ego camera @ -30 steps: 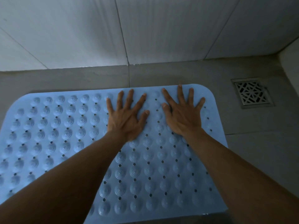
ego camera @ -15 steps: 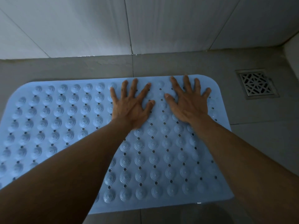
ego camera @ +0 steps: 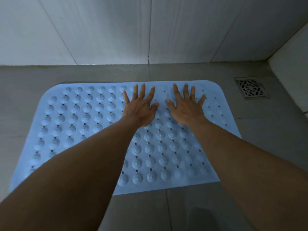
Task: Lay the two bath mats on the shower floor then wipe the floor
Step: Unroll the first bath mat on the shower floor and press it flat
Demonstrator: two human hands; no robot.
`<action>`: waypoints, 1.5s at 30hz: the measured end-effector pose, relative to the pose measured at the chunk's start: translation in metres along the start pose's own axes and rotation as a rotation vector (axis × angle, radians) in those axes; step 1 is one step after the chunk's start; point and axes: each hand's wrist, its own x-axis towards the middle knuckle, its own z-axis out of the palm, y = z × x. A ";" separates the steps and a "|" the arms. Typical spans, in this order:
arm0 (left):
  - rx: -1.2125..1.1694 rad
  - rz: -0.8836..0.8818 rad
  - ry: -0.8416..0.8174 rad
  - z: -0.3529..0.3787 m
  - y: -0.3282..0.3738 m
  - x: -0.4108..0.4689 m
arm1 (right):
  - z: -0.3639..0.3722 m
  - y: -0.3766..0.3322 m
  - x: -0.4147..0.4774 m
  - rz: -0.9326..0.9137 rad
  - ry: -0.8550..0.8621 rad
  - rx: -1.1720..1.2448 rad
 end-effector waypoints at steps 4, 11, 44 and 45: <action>0.009 -0.066 0.014 0.000 -0.046 -0.070 | 0.008 -0.052 -0.037 -0.049 -0.040 0.025; 0.038 -0.235 0.049 0.012 -0.136 -0.193 | 0.046 -0.167 -0.118 -0.199 -0.111 0.061; 0.029 -0.336 -0.156 -0.005 -0.186 -0.224 | 0.047 -0.179 -0.147 -0.325 -0.214 0.162; 0.001 -0.364 -0.137 -0.007 -0.180 -0.221 | 0.047 -0.170 -0.149 -0.341 -0.173 0.149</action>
